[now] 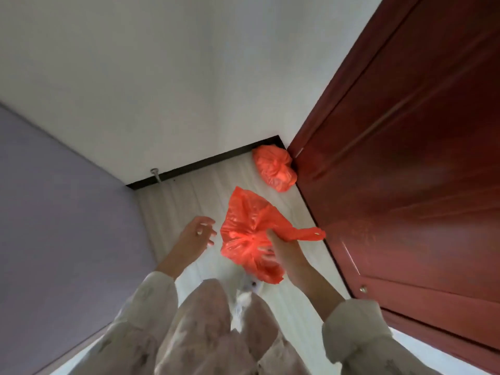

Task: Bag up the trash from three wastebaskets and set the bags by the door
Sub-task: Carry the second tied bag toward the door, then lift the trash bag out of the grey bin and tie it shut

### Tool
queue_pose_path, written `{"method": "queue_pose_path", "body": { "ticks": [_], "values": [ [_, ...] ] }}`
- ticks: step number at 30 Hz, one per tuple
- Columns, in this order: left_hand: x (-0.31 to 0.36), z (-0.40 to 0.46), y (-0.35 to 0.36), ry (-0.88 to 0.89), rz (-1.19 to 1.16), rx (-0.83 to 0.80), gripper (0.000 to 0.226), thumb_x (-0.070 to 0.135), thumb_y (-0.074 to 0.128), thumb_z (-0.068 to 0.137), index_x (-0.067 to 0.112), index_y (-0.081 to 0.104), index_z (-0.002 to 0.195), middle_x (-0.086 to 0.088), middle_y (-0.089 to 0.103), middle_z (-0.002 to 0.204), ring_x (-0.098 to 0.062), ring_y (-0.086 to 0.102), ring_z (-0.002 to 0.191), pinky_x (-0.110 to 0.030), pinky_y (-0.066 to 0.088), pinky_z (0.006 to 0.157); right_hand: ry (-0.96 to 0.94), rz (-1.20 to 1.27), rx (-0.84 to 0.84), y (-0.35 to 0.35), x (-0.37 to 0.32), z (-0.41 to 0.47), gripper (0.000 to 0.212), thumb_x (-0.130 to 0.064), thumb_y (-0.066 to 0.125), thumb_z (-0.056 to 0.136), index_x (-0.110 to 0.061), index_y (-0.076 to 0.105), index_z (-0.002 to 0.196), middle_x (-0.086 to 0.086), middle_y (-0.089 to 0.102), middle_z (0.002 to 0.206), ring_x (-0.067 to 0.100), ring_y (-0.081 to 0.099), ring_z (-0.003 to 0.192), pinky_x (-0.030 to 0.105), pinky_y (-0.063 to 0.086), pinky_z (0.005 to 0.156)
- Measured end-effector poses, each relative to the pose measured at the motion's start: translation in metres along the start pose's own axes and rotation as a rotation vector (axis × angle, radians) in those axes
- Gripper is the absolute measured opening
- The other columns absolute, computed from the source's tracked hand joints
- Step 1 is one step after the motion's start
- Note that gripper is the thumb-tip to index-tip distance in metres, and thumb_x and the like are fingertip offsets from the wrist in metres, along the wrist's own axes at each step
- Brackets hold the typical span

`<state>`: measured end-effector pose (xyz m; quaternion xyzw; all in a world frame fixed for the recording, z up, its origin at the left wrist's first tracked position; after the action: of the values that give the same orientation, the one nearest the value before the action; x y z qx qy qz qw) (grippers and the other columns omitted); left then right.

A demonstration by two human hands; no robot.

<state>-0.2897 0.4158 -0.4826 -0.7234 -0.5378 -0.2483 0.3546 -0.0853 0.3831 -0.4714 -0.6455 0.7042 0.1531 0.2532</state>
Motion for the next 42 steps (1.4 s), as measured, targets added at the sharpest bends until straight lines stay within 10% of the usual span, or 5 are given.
{"method": "queue_pose_path", "body": {
  "ticks": [3, 6, 19, 26, 42],
  "values": [
    [0.006, 0.044, -0.003, -0.044, -0.004, 0.046, 0.03, 0.006, 0.038, 0.093, 0.03, 0.049, 0.078, 0.001, 0.058, 0.072, 0.004, 0.054, 0.039, -0.019, 0.042, 0.051, 0.102, 0.114, -0.039, 0.005, -0.03, 0.059, 0.029, -0.02, 0.042, 0.097, 0.0, 0.053, 0.116, 0.018, 0.062, 0.106, 0.026, 0.064, 0.085, 0.022, 0.055, 0.06],
    [0.003, 0.094, -0.005, -0.061, 0.008, 0.066, 0.032, 0.005, 0.04, 0.091, 0.032, 0.049, 0.078, 0.001, 0.061, 0.072, 0.003, 0.056, 0.042, -0.02, 0.044, 0.053, 0.151, 0.186, -0.084, 0.014, -0.055, 0.121, 0.036, -0.02, 0.038, 0.099, 0.002, 0.05, 0.125, 0.023, 0.055, 0.13, 0.032, 0.057, 0.116, 0.033, 0.048, 0.088],
    [-0.073, 0.325, 0.023, -0.149, 0.295, -0.027, 0.019, 0.015, 0.039, 0.092, 0.021, 0.054, 0.102, -0.007, 0.068, 0.089, -0.021, 0.058, 0.075, -0.027, 0.043, 0.075, 0.281, 0.183, -0.1, 0.089, -0.06, 0.418, 0.027, -0.026, 0.033, 0.1, -0.011, 0.054, 0.107, 0.018, 0.048, 0.14, 0.028, 0.047, 0.129, 0.034, 0.045, 0.091],
    [-0.155, 0.398, 0.047, -0.291, 0.302, 0.015, 0.023, 0.015, 0.036, 0.094, 0.018, 0.054, 0.109, -0.006, 0.067, 0.094, -0.021, 0.059, 0.083, -0.027, 0.042, 0.077, 0.267, 0.205, -0.139, 0.117, -0.049, 0.563, 0.044, -0.033, 0.03, 0.1, -0.011, 0.037, 0.138, 0.012, 0.043, 0.144, 0.025, 0.044, 0.131, 0.031, 0.049, 0.078],
    [-0.109, 0.37, 0.078, -0.443, 0.192, 0.026, 0.023, 0.017, 0.041, 0.092, 0.01, 0.057, 0.108, -0.015, 0.065, 0.11, -0.033, 0.061, 0.097, -0.038, 0.05, 0.084, 0.254, -0.131, -0.264, 0.072, -0.119, 0.514, 0.037, -0.02, 0.041, 0.098, -0.007, 0.042, 0.133, 0.009, 0.052, 0.114, 0.025, 0.057, 0.108, 0.037, 0.044, 0.091]
  ]
}}
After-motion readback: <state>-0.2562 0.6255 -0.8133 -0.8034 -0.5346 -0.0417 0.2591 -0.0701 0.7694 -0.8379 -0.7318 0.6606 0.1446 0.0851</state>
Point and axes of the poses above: each hand's wrist, its own z-axis towards the middle knuckle, its own y-axis out of the palm, x = y × z, the point moved 7 cm from there along z, towards the middle knuckle
